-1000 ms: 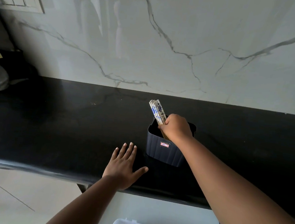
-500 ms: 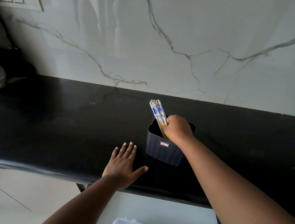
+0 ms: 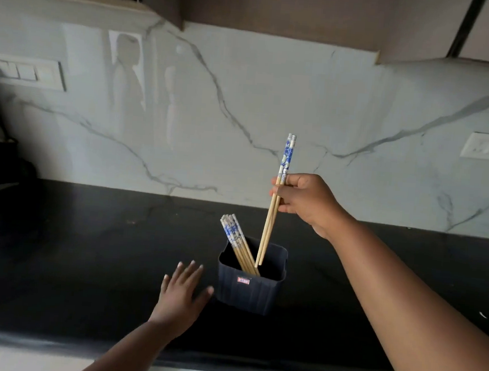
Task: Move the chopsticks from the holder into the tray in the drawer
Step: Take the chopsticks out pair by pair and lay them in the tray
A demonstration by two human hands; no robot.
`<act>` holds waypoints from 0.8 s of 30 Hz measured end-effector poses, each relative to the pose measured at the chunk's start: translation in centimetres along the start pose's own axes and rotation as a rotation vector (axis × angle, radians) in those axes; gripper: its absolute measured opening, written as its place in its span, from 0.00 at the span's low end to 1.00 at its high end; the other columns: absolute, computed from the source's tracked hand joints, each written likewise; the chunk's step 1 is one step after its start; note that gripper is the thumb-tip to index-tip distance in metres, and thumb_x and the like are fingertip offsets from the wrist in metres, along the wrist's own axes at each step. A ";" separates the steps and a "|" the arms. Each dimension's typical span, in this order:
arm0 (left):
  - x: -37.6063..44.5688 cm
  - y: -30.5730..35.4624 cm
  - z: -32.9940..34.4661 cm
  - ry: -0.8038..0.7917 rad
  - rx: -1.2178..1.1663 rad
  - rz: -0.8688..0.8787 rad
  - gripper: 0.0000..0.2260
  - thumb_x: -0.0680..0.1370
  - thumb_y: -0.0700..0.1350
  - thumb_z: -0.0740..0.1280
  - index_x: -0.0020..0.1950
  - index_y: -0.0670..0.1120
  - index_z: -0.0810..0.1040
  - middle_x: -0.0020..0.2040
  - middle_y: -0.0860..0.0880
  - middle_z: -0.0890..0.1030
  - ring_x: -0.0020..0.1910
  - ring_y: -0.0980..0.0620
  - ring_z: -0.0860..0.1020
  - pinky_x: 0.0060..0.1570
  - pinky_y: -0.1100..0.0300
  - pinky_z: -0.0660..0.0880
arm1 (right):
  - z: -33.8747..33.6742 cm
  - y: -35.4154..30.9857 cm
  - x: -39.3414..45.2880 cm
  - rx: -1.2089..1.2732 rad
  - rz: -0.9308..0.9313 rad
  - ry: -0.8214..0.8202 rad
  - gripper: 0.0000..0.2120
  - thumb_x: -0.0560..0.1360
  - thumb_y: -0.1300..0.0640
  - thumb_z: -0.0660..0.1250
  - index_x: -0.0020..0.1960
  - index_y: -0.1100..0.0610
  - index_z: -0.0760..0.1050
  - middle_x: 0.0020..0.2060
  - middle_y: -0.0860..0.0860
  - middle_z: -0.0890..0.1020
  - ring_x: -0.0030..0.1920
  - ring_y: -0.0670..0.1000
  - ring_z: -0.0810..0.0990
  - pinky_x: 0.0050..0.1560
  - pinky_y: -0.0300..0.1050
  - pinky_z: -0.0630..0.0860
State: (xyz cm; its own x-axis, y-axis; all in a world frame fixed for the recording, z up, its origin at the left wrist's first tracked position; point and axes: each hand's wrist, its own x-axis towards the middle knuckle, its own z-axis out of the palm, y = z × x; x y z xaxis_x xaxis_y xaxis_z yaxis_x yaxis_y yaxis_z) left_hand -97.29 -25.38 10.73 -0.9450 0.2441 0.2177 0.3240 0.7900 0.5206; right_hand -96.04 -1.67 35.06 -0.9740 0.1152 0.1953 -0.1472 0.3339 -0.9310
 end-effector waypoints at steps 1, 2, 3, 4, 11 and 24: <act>0.6 1.1 -1.6 0.122 -0.041 0.061 0.27 0.80 0.58 0.59 0.76 0.50 0.61 0.78 0.51 0.58 0.78 0.49 0.50 0.74 0.46 0.49 | -0.1 -0.5 -0.3 0.028 0.034 -0.014 0.07 0.76 0.64 0.68 0.53 0.59 0.80 0.45 0.55 0.84 0.45 0.50 0.85 0.38 0.37 0.82; 1.2 2.4 -3.3 0.226 -0.046 0.147 0.26 0.80 0.56 0.61 0.76 0.49 0.63 0.76 0.50 0.62 0.77 0.48 0.55 0.73 0.46 0.54 | -0.2 -0.8 -0.7 0.050 0.072 -0.023 0.06 0.76 0.64 0.69 0.51 0.59 0.80 0.45 0.56 0.85 0.44 0.50 0.85 0.38 0.39 0.82; 1.8 3.7 -5.1 0.310 -0.017 0.256 0.25 0.80 0.54 0.61 0.75 0.48 0.64 0.75 0.49 0.65 0.76 0.46 0.59 0.72 0.45 0.59 | -0.1 -1.1 -1.0 0.077 0.111 -0.030 0.05 0.75 0.64 0.69 0.50 0.60 0.81 0.44 0.56 0.85 0.43 0.50 0.85 0.38 0.40 0.82; 2.3 5.2 -6.9 0.369 0.030 0.384 0.25 0.79 0.53 0.62 0.75 0.48 0.64 0.74 0.47 0.67 0.74 0.46 0.63 0.70 0.45 0.63 | -0.1 -1.2 -1.3 0.108 0.147 -0.037 0.05 0.75 0.65 0.69 0.50 0.61 0.80 0.43 0.57 0.85 0.42 0.51 0.85 0.38 0.42 0.83; 2.1 11.7 -14.6 0.434 0.319 1.163 0.14 0.78 0.42 0.68 0.63 0.50 0.79 0.63 0.46 0.79 0.64 0.43 0.76 0.58 0.51 0.73 | 0.5 -2.1 -3.3 0.409 0.327 -0.158 0.05 0.74 0.67 0.69 0.50 0.67 0.79 0.40 0.59 0.85 0.37 0.53 0.86 0.36 0.44 0.83; 1.6 16.9 -19.4 -0.198 -0.558 0.273 0.02 0.76 0.42 0.71 0.46 0.48 0.83 0.46 0.47 0.85 0.49 0.50 0.83 0.52 0.56 0.80 | 0.7 1.8 -7.4 -0.050 0.191 -0.207 0.13 0.74 0.55 0.72 0.58 0.55 0.80 0.53 0.52 0.84 0.53 0.52 0.83 0.54 0.47 0.79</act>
State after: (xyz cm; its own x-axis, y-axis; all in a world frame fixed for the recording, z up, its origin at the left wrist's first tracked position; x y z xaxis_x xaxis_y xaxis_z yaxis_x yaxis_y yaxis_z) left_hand -92.50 -22.54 35.89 -0.7983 0.5362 0.2741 0.4779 0.2871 0.8302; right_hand -89.17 -2.62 31.75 -0.9985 -0.0114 -0.0541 0.0460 0.3710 -0.9275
